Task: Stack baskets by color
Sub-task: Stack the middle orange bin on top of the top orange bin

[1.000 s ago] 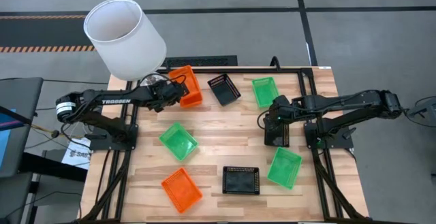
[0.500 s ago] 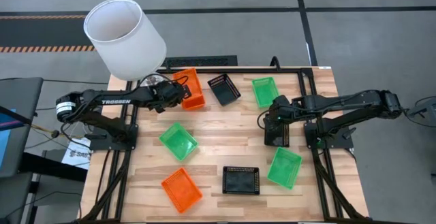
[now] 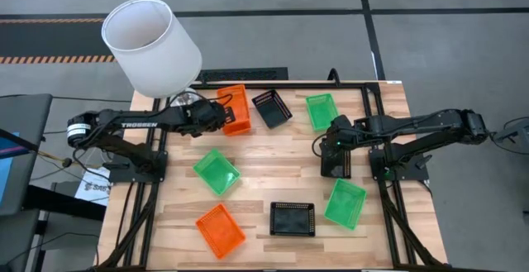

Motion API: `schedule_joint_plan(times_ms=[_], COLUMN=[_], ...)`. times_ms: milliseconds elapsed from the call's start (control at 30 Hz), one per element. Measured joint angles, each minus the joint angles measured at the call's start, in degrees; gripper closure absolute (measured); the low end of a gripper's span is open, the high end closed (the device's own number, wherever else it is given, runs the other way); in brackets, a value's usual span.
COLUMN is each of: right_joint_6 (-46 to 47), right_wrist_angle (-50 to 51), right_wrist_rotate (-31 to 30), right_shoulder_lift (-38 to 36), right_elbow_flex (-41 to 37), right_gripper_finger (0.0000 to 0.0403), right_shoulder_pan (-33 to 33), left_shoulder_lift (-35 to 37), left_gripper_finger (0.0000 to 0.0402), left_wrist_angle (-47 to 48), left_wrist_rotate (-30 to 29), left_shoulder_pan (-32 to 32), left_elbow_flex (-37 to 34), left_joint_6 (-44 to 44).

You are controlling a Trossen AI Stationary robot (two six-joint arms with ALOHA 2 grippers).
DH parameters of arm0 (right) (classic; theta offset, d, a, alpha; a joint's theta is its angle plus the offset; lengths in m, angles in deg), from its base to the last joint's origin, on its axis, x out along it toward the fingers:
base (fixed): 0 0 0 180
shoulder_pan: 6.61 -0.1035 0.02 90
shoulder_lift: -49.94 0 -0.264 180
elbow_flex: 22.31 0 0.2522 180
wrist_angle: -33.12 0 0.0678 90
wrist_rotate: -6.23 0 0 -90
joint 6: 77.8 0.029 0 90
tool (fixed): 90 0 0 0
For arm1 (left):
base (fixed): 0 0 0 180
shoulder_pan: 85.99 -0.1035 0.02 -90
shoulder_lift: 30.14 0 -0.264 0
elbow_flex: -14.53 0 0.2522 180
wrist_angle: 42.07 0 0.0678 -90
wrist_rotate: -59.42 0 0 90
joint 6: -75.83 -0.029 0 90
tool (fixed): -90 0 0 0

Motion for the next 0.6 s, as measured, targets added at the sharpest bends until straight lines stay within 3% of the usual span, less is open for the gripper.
schedule_joint_plan(times_ms=[133, 333, 600], right_joint_6=[-0.2, -0.3, -0.4], right_wrist_angle=[0.0, -0.1, -0.1], right_wrist_rotate=[-0.2, -0.5, -0.6], right_shoulder_lift=[0.0, 0.0, 0.0], right_elbow_flex=[0.0, 0.0, 0.0], right_gripper_finger=[0.0179, 0.0179, 0.0179], right_shoulder_pan=[0.0, 0.0, 0.0], left_shoulder_lift=[0.0, -0.6, -0.5], left_gripper_finger=[0.0401, 0.0401, 0.0401], left_wrist_angle=[3.9, 7.0, 3.8], left_wrist_rotate=[-2.7, -1.9, -2.9], left_shoulder_pan=[1.4, 2.7, 2.4], left_elbow_flex=[2.5, 0.3, -0.8], left_joint_6=[1.7, 9.0, 7.4])
